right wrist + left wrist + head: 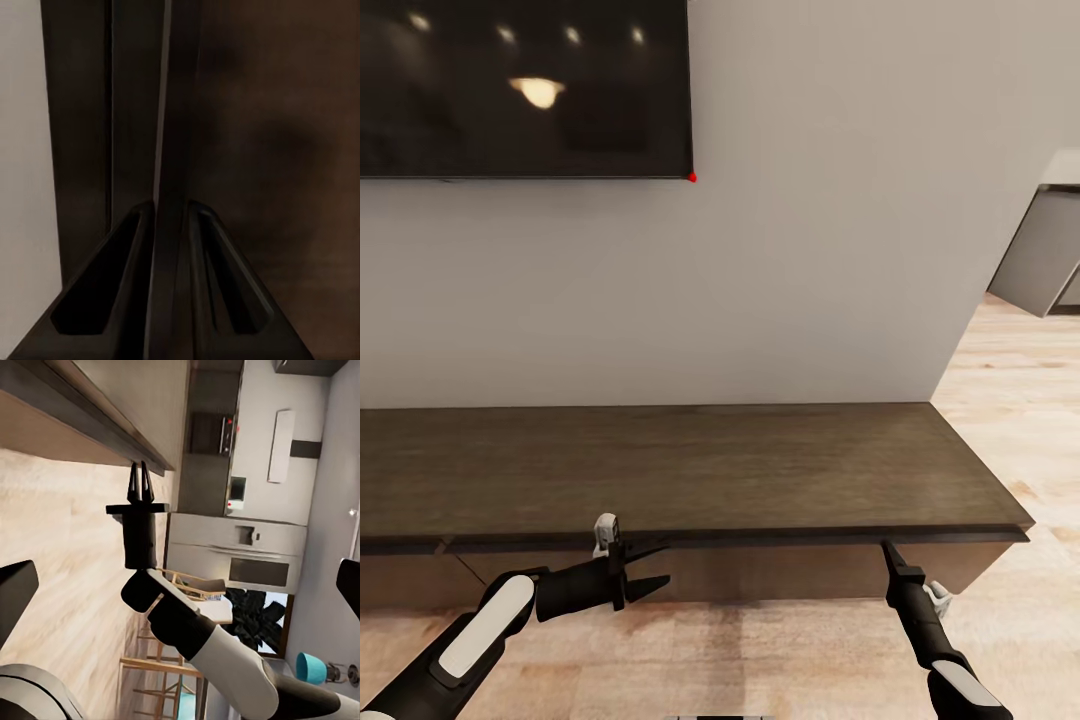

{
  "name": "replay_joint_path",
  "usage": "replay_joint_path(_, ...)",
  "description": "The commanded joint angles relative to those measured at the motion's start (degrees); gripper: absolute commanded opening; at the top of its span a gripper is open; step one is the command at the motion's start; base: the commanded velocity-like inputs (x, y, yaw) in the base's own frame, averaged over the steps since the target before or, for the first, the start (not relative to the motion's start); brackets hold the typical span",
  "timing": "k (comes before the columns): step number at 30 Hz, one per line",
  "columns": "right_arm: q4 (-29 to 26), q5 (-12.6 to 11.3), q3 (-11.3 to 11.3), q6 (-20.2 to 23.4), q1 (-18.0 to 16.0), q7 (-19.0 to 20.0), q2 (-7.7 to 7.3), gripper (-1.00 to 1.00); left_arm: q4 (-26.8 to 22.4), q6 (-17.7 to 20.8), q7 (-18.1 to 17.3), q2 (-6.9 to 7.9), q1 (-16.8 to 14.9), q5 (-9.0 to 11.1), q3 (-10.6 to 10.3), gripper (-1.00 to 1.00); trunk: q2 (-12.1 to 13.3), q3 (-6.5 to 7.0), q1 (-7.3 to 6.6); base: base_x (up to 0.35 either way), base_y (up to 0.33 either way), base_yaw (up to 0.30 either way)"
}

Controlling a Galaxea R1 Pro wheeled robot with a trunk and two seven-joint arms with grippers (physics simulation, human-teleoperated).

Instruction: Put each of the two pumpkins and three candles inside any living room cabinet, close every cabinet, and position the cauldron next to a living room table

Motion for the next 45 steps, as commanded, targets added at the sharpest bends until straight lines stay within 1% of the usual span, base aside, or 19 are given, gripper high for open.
replay_joint_path(1, 0.3, -0.3, -0.1, 0.5, 0.0, -0.8, 0.0, -1.0, 0.0, 0.1, -0.3, 0.05, -0.1, 0.0, -0.1, 1.0, 0.0, -0.06, 0.0, 0.0, 0.0, 0.0)
replay_joint_path(18, 0.3, -0.3, -0.1, 0.5, 0.0, -0.8, 0.0, -1.0, 0.0, 0.1, -0.3, 0.05, -0.1, 0.0, -0.2, 1.0, 0.0, -0.06, 0.0, -0.022, 0.0, 0.0)
replay_joint_path(45, 0.3, -0.3, -0.1, 0.5, 0.0, -0.8, 0.0, -1.0, 0.0, 0.1, -0.3, 0.05, 0.0, 0.0, -0.2, 1.0, 0.0, -0.06, 0.0, -0.313, 0.0, 0.0)
